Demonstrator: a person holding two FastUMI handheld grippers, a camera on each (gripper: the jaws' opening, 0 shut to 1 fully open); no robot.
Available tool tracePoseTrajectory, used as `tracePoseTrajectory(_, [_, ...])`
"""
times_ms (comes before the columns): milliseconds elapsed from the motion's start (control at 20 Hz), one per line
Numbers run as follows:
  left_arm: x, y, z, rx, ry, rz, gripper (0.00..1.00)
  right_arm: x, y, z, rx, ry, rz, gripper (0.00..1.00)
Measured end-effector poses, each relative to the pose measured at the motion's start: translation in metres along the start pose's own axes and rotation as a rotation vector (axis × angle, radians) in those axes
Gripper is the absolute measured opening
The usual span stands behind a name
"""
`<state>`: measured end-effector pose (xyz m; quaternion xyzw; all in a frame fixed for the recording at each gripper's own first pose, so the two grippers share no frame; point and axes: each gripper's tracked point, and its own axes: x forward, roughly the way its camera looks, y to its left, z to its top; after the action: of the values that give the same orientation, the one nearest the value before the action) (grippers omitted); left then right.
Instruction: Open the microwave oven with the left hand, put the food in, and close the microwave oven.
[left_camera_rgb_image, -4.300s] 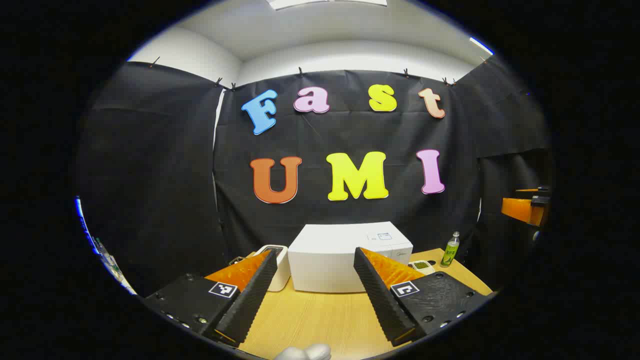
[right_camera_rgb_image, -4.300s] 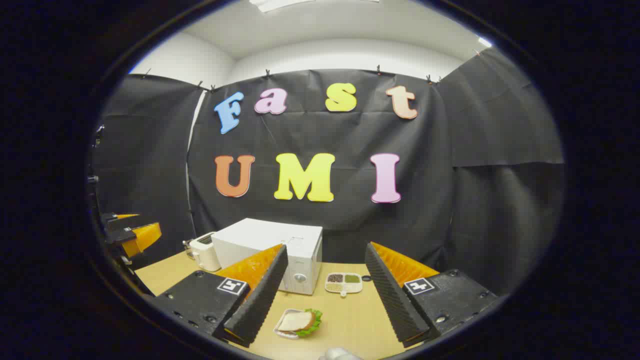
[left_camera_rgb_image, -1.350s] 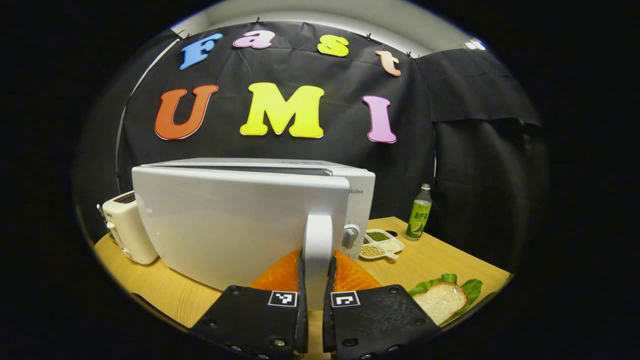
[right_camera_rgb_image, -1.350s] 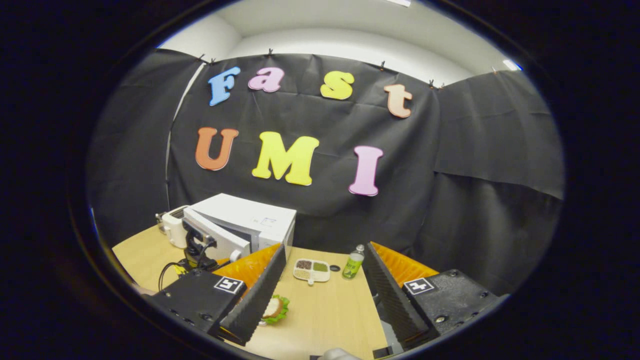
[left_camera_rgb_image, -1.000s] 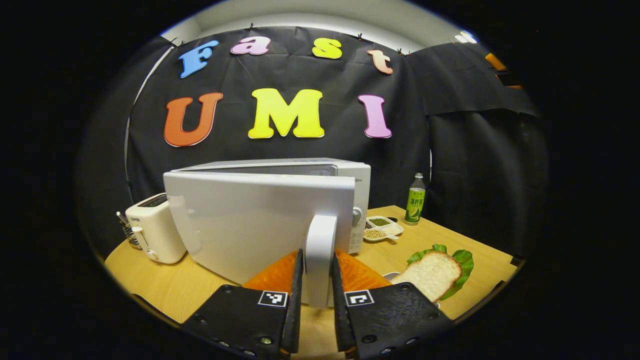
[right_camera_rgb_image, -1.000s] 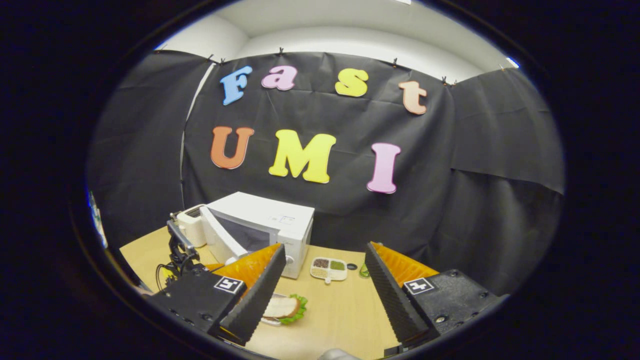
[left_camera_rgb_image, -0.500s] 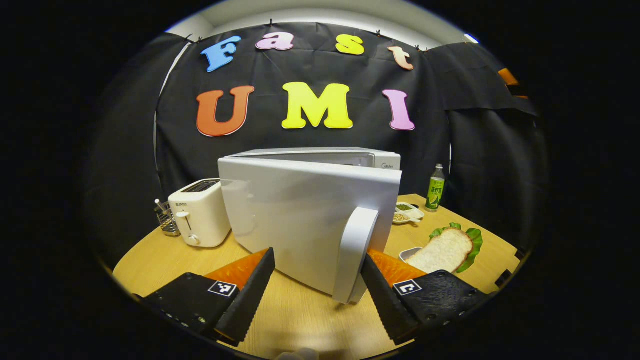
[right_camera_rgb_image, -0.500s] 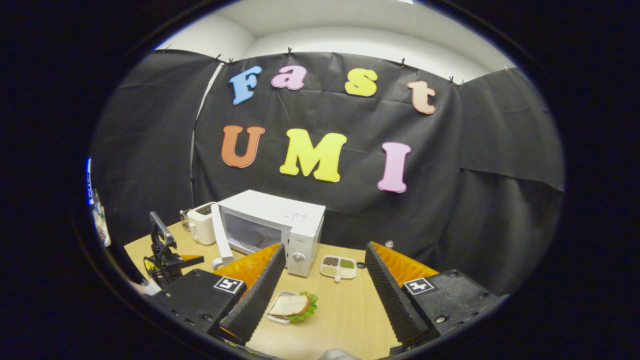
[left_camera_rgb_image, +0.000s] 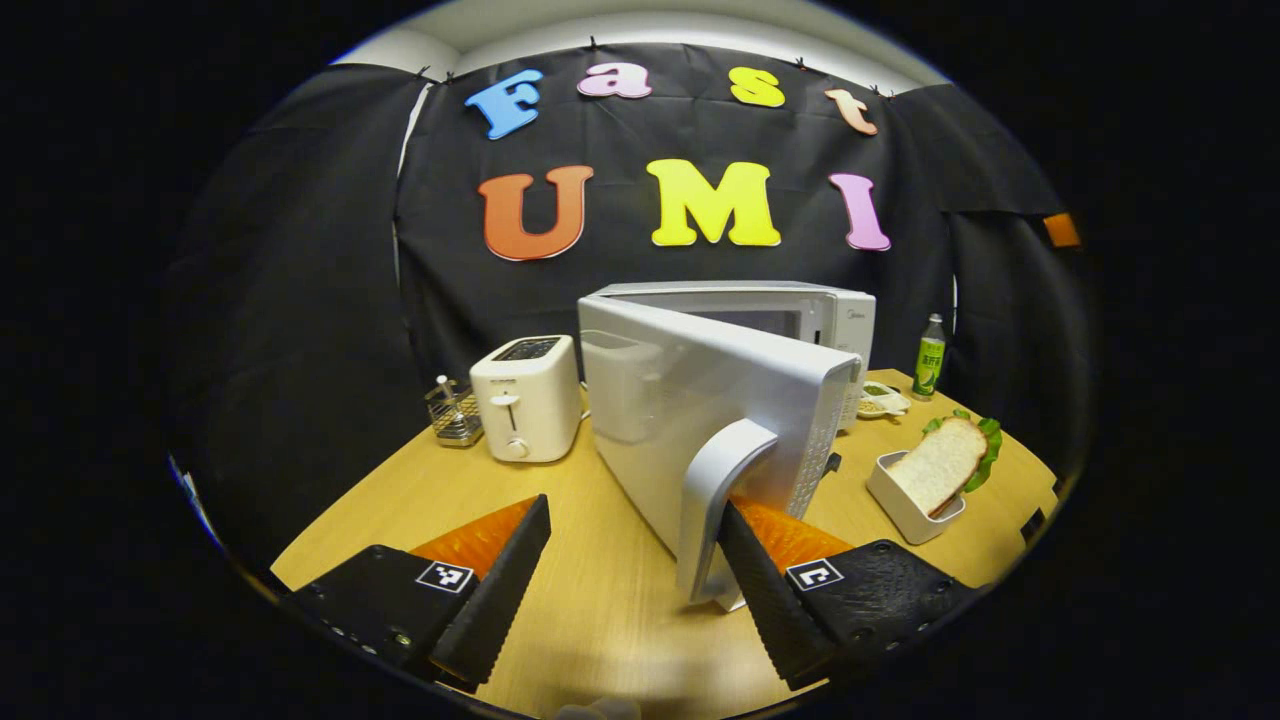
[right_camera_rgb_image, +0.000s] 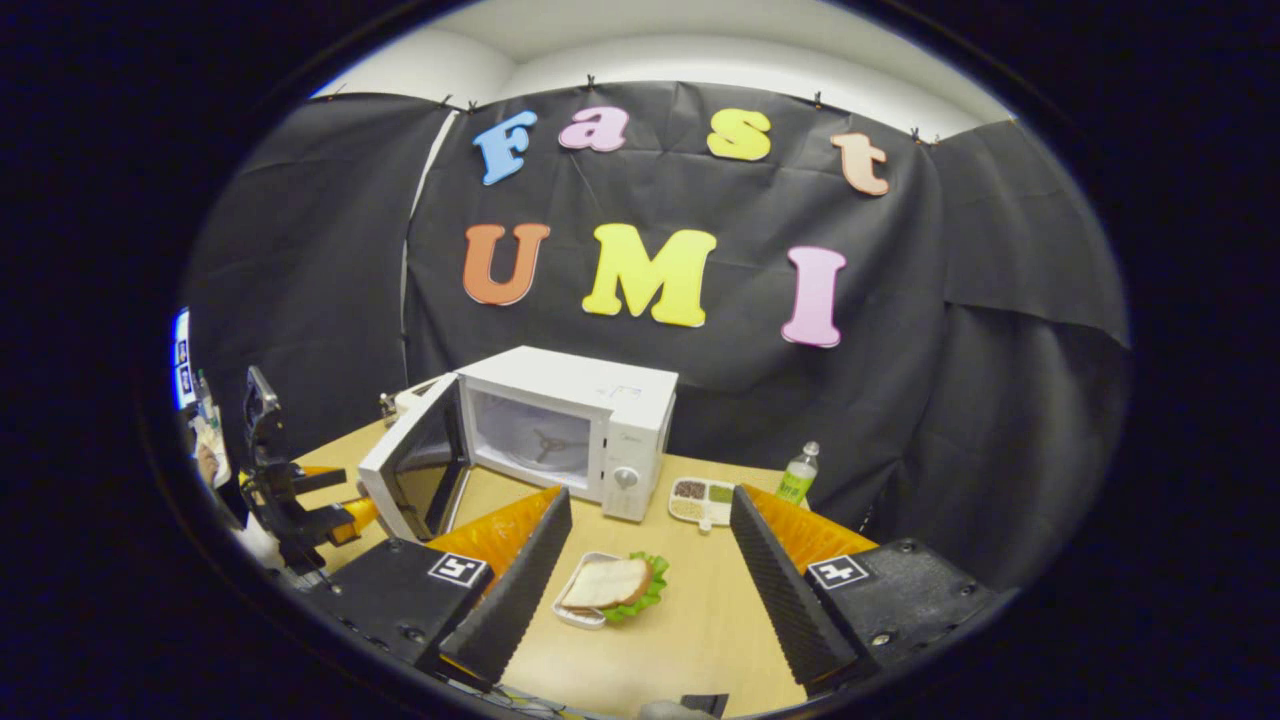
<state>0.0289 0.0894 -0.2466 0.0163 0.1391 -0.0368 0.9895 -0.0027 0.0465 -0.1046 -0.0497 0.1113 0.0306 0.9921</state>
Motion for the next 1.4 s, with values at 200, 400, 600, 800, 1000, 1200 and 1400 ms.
tracePoseTrajectory(200, [-0.020,0.046,-0.006,0.021,0.015,0.074,0.97,0.025,0.000,-0.049,0.059,0.095,0.026,1.00])
tracePoseTrajectory(400, [-0.042,0.079,-0.006,0.044,0.027,0.138,0.97,0.062,0.001,-0.106,0.199,0.236,0.079,1.00])
tracePoseTrajectory(600, [-0.061,0.089,0.002,0.063,0.027,0.176,0.97,0.103,-0.002,-0.151,0.274,0.350,0.124,0.86])
tracePoseTrajectory(800, [-0.076,0.083,0.020,0.065,0.018,0.206,0.97,0.137,-0.002,-0.187,0.356,0.465,0.207,0.93])
tracePoseTrajectory(1000, [-0.082,0.071,0.037,0.052,0.011,0.249,0.97,0.156,0.005,-0.211,0.495,0.606,0.334,0.73])
tracePoseTrajectory(1200, [-0.087,0.054,0.048,0.031,0.013,0.302,0.97,0.168,0.011,-0.211,0.661,0.704,0.431,0.71])
tracePoseTrajectory(1400, [-0.094,0.046,0.057,0.014,0.026,0.368,0.97,0.167,0.019,-0.208,0.776,0.793,0.509,0.36])
